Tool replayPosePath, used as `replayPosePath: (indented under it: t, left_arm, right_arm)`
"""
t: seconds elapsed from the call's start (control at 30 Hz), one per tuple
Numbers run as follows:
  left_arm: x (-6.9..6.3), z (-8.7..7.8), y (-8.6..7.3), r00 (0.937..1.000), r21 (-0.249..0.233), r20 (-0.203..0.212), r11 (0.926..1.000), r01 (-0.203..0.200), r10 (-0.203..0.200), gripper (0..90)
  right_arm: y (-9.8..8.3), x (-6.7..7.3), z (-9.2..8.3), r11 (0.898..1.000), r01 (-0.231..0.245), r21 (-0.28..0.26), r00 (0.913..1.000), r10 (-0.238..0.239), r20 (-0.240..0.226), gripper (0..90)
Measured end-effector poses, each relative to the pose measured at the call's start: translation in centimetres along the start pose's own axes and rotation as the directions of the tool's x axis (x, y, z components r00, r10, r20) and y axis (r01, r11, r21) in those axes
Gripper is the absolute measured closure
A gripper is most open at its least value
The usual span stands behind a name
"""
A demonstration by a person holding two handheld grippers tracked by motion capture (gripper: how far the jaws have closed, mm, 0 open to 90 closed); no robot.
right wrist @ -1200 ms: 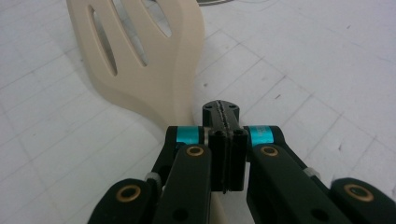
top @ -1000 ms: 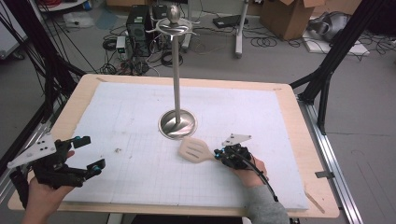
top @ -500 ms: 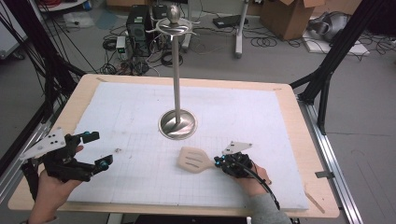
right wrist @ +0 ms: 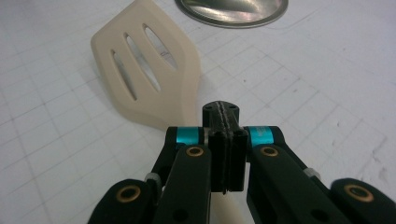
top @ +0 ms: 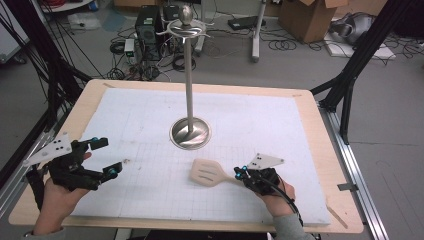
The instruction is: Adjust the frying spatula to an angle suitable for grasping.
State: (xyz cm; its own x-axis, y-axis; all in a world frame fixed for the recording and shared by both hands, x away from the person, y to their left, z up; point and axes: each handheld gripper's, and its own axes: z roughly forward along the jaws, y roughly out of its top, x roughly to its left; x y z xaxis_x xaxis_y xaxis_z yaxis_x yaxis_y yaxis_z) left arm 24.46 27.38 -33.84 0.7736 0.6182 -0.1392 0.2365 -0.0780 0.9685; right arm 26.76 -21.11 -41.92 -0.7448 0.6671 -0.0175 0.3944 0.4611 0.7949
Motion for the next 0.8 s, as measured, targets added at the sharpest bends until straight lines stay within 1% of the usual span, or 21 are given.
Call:
replayPosePath:
  t: [0.1,0.13,0.27,0.37,0.43,0.63,0.8]
  left_arm:
    - [0.2,0.1,0.1,1.0000,-0.002,0.004,1.0000,-0.007,0.007,1.7]
    - [0.2,0.2,0.2,0.9999,-0.003,0.007,0.9999,-0.010,0.010,1.7]
    - [0.6,0.5,0.1,0.9996,-0.004,0.026,0.9999,-0.013,0.013,1.7]
    - [0.8,0.8,0.1,0.9993,0.000,0.033,0.9999,-0.015,0.015,1.7]
    - [0.8,0.9,0.0,0.9992,0.000,0.037,0.9999,-0.013,0.013,1.7]
    - [0.9,1.0,0.1,0.9986,-0.007,0.046,0.9997,-0.024,0.024,1.7]
    - [0.9,1.0,0.2,0.9988,-0.010,0.044,0.9997,-0.020,0.021,1.7]
  right_arm:
    - [-0.7,-0.1,-0.9,1.000,-0.010,-0.007,0.9999,0.010,0.001,90.0]
    - [-0.9,0.0,-1.2,1.000,-0.023,-0.008,0.9997,0.023,0.000,90.0]
    - [-1.6,0.0,-2.6,0.998,-0.041,-0.041,0.9991,0.041,0.006,90.0]
    - [-2.2,0.1,-3.5,0.997,-0.054,-0.050,0.9984,0.055,0.012,90.0]
    - [-2.6,0.1,-4.0,0.996,-0.069,-0.058,0.9975,0.070,0.013,90.0]
    - [-4.1,0.0,-5.5,0.989,-0.109,-0.097,0.9937,0.111,0.018,90.0]
    - [-5.3,-0.1,-6.4,0.986,-0.139,-0.091,0.9894,0.142,0.029,90.0]
